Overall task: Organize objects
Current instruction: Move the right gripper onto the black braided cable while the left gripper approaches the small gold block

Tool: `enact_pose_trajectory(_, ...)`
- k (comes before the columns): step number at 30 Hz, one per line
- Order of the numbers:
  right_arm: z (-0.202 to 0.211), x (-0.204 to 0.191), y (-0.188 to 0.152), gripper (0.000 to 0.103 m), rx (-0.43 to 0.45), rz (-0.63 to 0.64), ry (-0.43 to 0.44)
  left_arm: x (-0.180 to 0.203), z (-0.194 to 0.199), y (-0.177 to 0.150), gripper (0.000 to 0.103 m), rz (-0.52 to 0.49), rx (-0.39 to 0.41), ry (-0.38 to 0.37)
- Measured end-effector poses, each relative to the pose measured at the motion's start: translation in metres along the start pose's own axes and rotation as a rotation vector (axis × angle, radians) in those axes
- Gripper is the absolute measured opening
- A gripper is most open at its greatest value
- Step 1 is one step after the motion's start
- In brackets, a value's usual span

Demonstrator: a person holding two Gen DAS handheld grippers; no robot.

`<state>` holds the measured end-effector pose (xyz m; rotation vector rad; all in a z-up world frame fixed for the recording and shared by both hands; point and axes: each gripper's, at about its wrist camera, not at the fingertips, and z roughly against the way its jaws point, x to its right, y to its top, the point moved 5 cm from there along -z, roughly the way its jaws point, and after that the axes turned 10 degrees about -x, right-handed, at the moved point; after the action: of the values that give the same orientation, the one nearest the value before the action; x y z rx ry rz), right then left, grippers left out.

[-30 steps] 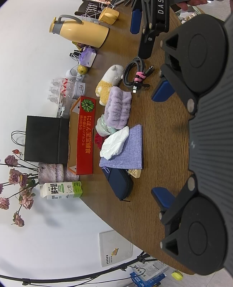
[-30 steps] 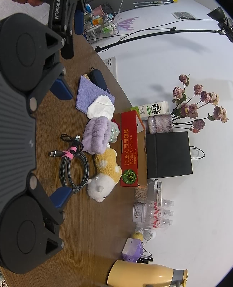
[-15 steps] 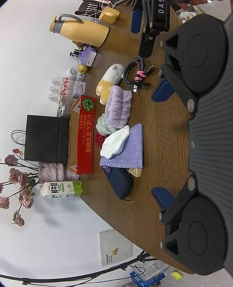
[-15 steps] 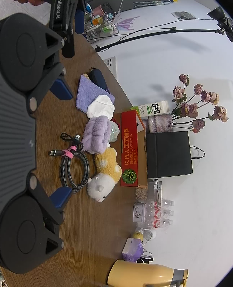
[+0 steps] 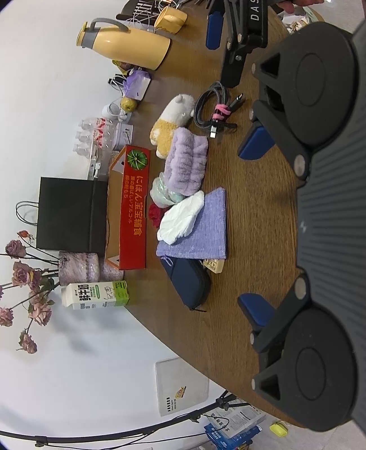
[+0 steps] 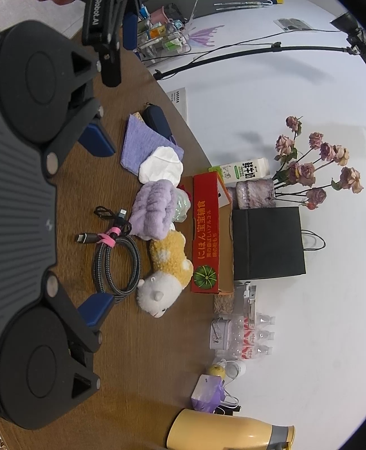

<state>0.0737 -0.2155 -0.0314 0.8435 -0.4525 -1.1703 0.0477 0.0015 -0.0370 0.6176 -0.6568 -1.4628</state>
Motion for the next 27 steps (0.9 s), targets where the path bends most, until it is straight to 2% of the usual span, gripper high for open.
enact_pose_trajectory(19, -0.057, 0.026, 0.009, 0.103, -0.091, 0.022, -0.041, -0.02, -0.049, 0.012, 0.103, 0.028, -0.069, 0.029)
enact_pose_trajectory(27, -0.084, 0.035, 0.017, 0.103, -0.148, 0.061, -0.03, -0.033, -0.073, 0.022, 0.103, 0.044, -0.093, 0.068)
